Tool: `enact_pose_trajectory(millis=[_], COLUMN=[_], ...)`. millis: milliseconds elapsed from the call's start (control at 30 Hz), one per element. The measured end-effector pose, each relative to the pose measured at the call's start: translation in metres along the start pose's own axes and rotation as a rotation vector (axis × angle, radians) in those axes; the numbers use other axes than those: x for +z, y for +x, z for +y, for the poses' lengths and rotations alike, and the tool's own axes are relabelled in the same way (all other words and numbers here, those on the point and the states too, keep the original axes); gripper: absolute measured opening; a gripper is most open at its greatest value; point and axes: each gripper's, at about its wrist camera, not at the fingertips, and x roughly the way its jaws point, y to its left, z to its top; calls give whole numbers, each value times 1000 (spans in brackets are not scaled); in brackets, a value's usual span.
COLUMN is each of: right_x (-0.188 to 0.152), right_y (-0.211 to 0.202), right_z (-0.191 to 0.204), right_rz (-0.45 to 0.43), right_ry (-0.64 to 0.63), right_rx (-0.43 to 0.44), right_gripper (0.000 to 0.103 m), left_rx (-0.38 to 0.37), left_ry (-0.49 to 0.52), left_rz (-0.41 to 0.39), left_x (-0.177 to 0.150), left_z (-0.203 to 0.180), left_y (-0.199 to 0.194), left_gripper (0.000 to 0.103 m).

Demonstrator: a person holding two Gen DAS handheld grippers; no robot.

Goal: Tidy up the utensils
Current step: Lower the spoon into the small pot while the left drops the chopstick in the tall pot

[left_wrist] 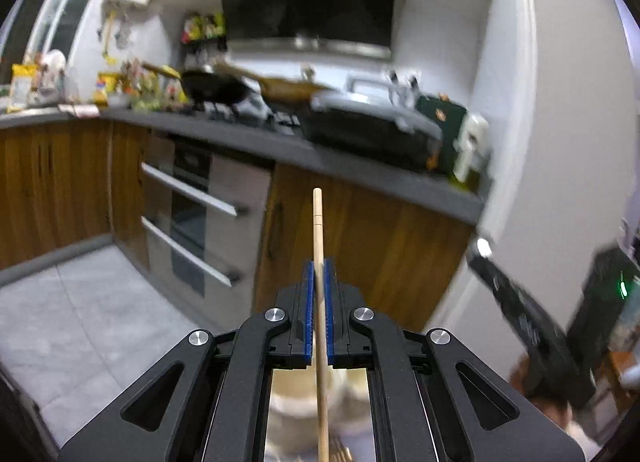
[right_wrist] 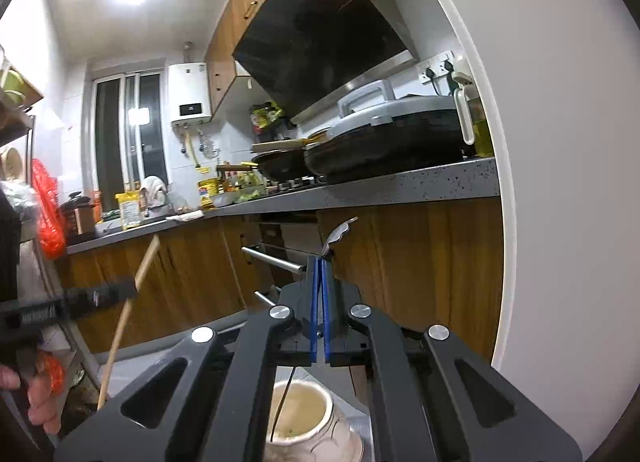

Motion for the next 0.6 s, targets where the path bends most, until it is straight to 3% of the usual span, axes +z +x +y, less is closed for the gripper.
enact_pose_trajectory(millis=[200, 400, 600], right_x=[-9, -28, -41], right_y=[14, 28, 43], right_z=[-9, -4, -10], right_rz=[4, 73, 170], right_ry=[19, -53, -60], right_rx=[-6, -32, -15], right_gripper=[2, 2, 2], left_rx=[91, 198, 161], left_ry=[0, 106, 111], left_rz=[-69, -131, -132], left_x=[19, -1, -25], left_z=[2, -1, 4], left_y=[51, 73, 51], left_gripper=[5, 5, 5])
